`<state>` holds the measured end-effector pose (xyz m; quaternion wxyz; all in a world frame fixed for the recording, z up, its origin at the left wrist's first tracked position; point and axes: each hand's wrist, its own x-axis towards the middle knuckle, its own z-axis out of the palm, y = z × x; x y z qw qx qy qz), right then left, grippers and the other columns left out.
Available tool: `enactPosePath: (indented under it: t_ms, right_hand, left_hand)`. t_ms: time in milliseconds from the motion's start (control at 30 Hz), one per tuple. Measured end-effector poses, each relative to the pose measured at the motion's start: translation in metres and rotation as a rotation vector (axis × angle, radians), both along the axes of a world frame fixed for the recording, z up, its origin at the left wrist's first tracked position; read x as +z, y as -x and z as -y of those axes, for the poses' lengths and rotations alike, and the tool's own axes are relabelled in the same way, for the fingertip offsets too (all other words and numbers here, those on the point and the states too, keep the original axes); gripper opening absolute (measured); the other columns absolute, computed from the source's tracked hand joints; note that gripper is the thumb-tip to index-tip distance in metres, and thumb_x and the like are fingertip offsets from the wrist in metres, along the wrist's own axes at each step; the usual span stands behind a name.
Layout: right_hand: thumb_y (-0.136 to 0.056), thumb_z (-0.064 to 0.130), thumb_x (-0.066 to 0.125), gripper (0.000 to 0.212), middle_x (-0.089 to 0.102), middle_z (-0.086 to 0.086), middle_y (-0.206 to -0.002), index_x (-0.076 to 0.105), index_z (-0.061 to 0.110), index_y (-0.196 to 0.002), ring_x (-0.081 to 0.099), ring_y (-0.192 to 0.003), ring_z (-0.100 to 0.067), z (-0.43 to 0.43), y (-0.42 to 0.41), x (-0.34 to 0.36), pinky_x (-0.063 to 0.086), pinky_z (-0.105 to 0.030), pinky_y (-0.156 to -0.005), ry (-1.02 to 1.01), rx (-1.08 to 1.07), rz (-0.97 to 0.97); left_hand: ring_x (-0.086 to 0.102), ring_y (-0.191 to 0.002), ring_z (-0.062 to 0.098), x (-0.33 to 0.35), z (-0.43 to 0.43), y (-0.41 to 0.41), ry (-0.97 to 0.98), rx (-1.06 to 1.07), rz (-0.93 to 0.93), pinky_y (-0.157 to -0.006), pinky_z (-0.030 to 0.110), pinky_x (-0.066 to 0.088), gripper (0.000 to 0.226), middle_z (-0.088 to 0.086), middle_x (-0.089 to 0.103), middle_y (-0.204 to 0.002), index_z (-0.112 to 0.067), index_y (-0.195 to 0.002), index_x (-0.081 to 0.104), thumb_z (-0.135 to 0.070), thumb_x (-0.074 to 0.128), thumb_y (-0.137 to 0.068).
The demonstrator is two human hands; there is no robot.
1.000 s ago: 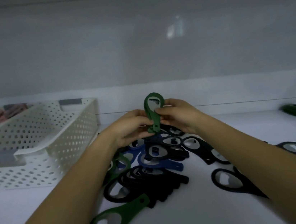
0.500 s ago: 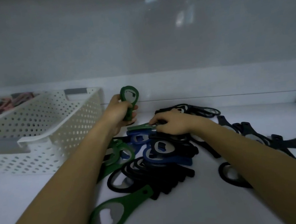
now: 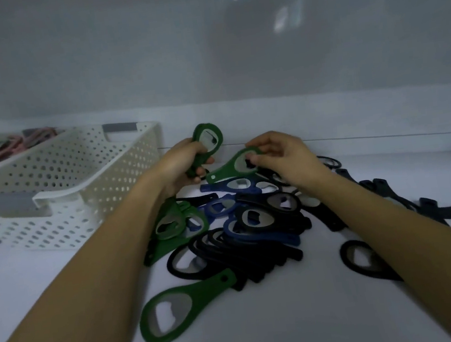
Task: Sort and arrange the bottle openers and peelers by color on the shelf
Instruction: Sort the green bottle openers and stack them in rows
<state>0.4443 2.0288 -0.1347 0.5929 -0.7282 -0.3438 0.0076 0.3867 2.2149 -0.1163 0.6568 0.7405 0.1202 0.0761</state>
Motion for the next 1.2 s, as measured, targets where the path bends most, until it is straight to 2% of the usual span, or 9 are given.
enactPosePath:
  t_ms: [100,200,333,467,600,767,933,1033,1200]
  right_hand:
    - [-0.083,0.000,0.064,0.018,0.065,0.004,-0.086,0.064,0.014,-0.095,0.062,-0.075,0.000,0.000,0.007,0.004,0.050,-0.011,-0.076,-0.075,0.024,-0.004]
    - [-0.083,0.002,0.064,0.020,0.066,-0.003,-0.093,0.063,0.019,-0.093,0.063,-0.079,-0.008,-0.001,0.010,0.007,0.052,-0.019,-0.076,-0.100,-0.051,0.045]
    - [-0.084,0.021,0.067,0.031,0.050,-0.002,-0.115,0.053,0.017,-0.112,0.054,-0.094,-0.010,-0.010,0.022,0.008,0.047,-0.014,-0.073,0.003,-0.273,0.205]
    - [-0.087,0.020,0.061,0.023,0.050,-0.001,-0.104,0.057,0.010,-0.107,0.042,-0.094,-0.007,-0.022,0.052,0.009,0.033,-0.018,-0.075,0.203,-0.324,0.619]
    - [-0.091,0.039,0.053,0.028,0.064,0.002,-0.087,0.064,0.014,-0.095,0.057,-0.083,-0.012,-0.043,0.080,0.003,0.048,-0.031,-0.075,0.485,0.058,0.389]
    - [-0.079,0.068,0.050,0.053,0.045,0.000,-0.083,0.039,0.017,-0.068,0.042,-0.089,-0.021,-0.075,0.087,0.000,0.034,-0.032,-0.064,0.862,0.025,0.425]
    - [-0.081,0.043,0.067,0.044,0.058,-0.001,-0.088,0.062,0.009,-0.108,0.053,-0.081,-0.015,-0.062,0.078,0.015,0.043,-0.026,-0.072,0.830,0.264,0.061]
    - [-0.080,0.030,0.071,0.035,0.056,0.004,-0.074,0.065,0.004,-0.104,0.050,-0.065,-0.009,-0.055,0.073,0.021,0.039,-0.021,-0.060,0.814,0.291,0.014]
    - [-0.082,0.011,0.068,0.004,0.065,0.001,-0.082,0.066,0.013,-0.084,0.058,-0.077,-0.012,-0.035,0.060,0.022,0.046,-0.024,-0.076,0.571,0.255,-0.099]
  left_hand:
    - [0.044,-0.053,0.006,0.004,0.007,0.008,-0.109,-0.257,-0.013,-0.049,0.019,0.034,0.030,-0.006,0.056,-0.070,-0.018,-0.101,0.055,-0.045,0.047,-0.090]
    - [0.043,-0.051,0.004,0.002,0.019,0.010,-0.199,-0.388,0.002,-0.047,0.017,0.035,0.037,-0.008,0.054,-0.066,-0.013,-0.115,0.053,-0.037,0.054,-0.088]
    - [0.040,-0.050,0.006,0.002,0.020,0.010,-0.062,-0.347,0.062,-0.048,0.019,0.034,0.018,-0.001,0.047,-0.069,-0.011,-0.111,0.050,-0.017,0.051,-0.094]
    - [0.044,-0.050,0.007,0.008,0.009,0.012,0.015,-0.127,0.146,-0.052,0.021,0.040,0.017,0.001,0.050,-0.073,-0.008,-0.104,0.051,-0.023,0.048,-0.096]
    - [0.048,-0.049,0.007,0.015,-0.006,0.017,0.083,0.043,0.198,-0.047,0.017,0.045,0.019,0.002,0.052,-0.071,-0.011,-0.089,0.052,-0.026,0.045,-0.098]
    - [0.043,-0.052,0.008,0.019,-0.016,0.018,0.050,0.104,0.209,-0.047,0.018,0.042,0.020,0.005,0.061,-0.086,-0.008,-0.113,0.047,-0.020,0.046,-0.098]
    - [0.043,-0.048,0.006,0.020,-0.023,0.017,0.083,0.140,0.208,-0.045,0.018,0.042,0.017,0.007,0.065,-0.089,-0.008,-0.111,0.048,-0.018,0.047,-0.097]
    - [0.045,-0.047,0.006,0.019,-0.024,0.017,0.153,0.141,0.215,-0.046,0.018,0.043,0.007,0.008,0.064,-0.090,-0.012,-0.102,0.051,-0.016,0.048,-0.097]
    - [0.046,-0.058,0.009,0.020,-0.025,0.018,0.255,0.075,0.182,-0.050,0.020,0.046,0.018,0.013,0.064,-0.096,-0.012,-0.114,0.047,-0.007,0.044,-0.097]
